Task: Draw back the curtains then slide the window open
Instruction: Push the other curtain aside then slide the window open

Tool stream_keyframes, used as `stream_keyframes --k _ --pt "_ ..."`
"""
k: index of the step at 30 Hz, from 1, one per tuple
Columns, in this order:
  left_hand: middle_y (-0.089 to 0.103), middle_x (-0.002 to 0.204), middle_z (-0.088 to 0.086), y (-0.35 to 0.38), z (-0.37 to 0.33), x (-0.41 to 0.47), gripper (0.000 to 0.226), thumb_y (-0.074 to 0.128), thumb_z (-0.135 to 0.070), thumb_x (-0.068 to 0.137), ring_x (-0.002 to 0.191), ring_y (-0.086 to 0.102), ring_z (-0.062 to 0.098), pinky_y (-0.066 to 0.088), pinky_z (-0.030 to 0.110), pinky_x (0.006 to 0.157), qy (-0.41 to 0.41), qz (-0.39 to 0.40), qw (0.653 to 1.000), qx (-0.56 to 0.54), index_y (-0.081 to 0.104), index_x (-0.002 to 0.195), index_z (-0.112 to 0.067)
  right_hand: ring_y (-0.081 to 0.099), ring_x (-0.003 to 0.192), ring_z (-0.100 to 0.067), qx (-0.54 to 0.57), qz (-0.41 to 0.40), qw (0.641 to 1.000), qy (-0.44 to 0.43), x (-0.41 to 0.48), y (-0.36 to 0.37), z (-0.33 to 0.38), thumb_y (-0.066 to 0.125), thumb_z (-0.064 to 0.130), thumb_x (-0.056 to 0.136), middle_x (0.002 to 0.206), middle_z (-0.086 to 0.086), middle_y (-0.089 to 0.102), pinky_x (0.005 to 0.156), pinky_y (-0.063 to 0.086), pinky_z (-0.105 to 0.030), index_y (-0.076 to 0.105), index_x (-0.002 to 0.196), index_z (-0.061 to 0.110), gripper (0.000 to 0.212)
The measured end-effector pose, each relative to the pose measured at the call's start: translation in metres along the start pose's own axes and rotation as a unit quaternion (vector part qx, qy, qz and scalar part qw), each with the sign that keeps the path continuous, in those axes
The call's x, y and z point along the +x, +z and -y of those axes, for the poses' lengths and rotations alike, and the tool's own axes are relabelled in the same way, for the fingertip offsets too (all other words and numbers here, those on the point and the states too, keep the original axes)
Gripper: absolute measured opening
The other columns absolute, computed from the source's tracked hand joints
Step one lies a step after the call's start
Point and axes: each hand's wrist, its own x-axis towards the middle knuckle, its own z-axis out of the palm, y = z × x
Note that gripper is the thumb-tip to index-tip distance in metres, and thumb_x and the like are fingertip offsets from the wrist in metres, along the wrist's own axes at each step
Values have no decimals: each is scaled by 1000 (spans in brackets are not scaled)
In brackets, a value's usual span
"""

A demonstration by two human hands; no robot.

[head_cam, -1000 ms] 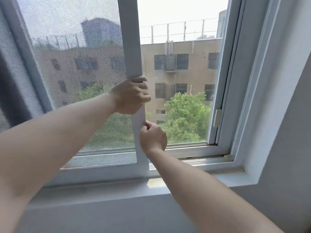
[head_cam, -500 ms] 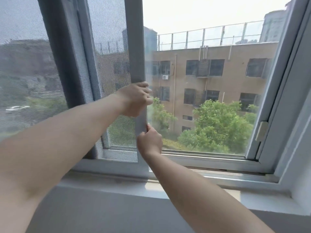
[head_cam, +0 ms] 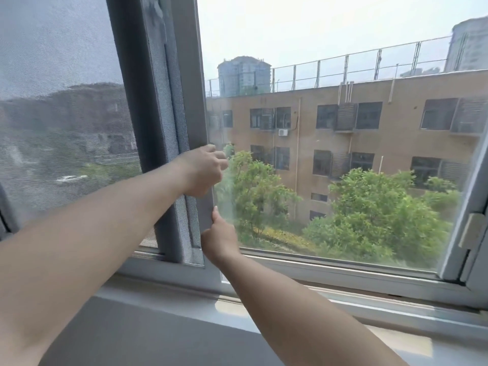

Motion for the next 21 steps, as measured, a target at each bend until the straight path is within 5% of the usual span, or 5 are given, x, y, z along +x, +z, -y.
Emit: stream_keyframes --k 6,11,18,21 --pt "58 114 -6 9 13 -23 27 50 -23 92 109 48 17 39 36 103 7 47 998 35 74 103 -24 48 130 -34 -51 46 998 -13 15 16 18 44 6 88 148 -15 46 103 43 -41 16 158 19 77" --pt "53 133 -3 24 18 -42 34 43 -27 99 124 43 22 25 49 115 -18 88 992 83 69 120 -29 54 124 -34 -65 74 995 -12 24 28 26 41 5 93 143 -17 50 94 46 -38 11 158 26 75" --pt "1 166 9 24 21 -64 58 38 -27 103 152 -5 33 3 63 118 -106 217 967 80 19 156 -39 57 117 -34 -67 121 990 3 30 47 43 37 5 96 141 -19 50 82 48 -37 -6 158 21 77" --pt "-9 166 9 25 21 -65 64 40 -25 101 152 -6 30 3 59 120 -120 197 970 81 11 158 -30 54 122 -35 -105 133 985 -6 34 46 45 38 6 96 143 -20 49 86 48 -36 -4 157 9 74"
